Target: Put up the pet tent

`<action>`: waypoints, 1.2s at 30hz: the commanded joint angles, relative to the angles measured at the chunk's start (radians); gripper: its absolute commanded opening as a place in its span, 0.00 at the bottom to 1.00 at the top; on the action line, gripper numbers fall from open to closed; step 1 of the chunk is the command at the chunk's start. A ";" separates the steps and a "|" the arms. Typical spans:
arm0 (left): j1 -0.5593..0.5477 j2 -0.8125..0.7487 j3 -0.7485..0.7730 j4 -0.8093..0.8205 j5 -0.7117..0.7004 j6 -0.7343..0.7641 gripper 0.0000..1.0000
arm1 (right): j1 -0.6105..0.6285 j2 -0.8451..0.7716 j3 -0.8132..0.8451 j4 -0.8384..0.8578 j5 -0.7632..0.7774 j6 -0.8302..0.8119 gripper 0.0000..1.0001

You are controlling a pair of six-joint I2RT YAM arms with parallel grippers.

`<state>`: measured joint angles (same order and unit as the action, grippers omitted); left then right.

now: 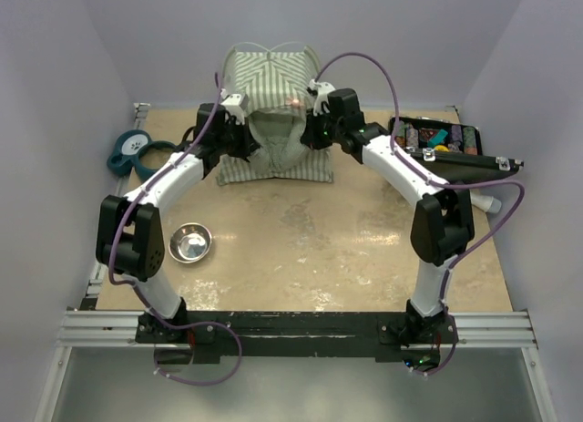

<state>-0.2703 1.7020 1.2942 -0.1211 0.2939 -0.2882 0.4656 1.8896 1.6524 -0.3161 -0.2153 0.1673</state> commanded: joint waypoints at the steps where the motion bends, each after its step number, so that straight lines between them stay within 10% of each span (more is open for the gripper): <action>1: -0.021 0.063 0.131 0.141 -0.085 0.106 0.00 | 0.071 -0.023 0.084 0.167 0.210 -0.077 0.00; 17: -0.009 0.128 0.041 0.184 -0.187 0.284 0.00 | 0.139 0.028 -0.187 0.450 0.573 -0.291 0.00; 26: 0.013 -0.051 -0.030 0.061 -0.061 0.426 0.65 | 0.150 -0.107 -0.215 0.353 0.470 -0.296 0.54; 36: 0.026 -0.216 -0.124 0.167 0.259 0.535 0.68 | 0.114 -0.244 -0.152 0.106 0.078 -0.264 0.83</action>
<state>-0.2562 1.5036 1.1877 -0.0311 0.3649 0.1543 0.6098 1.7271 1.4597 -0.1104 0.0578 -0.1059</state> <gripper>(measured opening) 0.684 0.795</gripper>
